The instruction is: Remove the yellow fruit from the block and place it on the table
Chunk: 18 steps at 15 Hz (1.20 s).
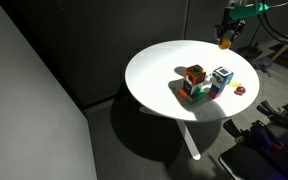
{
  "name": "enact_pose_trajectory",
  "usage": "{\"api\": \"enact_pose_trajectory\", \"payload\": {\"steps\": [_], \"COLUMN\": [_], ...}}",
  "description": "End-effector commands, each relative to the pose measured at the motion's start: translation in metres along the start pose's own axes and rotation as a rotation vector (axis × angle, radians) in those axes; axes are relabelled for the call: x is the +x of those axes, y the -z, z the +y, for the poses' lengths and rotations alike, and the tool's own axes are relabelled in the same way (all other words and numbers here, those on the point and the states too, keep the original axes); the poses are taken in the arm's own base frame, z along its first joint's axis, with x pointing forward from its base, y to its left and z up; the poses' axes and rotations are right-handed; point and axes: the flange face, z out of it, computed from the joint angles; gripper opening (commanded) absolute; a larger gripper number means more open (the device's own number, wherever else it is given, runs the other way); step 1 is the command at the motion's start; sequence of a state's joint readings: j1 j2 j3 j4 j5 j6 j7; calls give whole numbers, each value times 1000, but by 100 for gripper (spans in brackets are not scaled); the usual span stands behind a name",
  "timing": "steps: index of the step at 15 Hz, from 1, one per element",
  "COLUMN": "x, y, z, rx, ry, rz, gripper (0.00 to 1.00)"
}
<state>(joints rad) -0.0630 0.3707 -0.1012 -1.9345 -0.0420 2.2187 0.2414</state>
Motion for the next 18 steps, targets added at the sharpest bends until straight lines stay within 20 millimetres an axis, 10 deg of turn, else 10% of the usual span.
{"api": "enact_pose_trajectory", "payload": {"steps": [1,18], "x": [13,64], "y": [1,-77], "z": [12,74], "rx": [16,32], "ry": [-38,-224], "rz": [6,-6], "gripper": [38,38]}}
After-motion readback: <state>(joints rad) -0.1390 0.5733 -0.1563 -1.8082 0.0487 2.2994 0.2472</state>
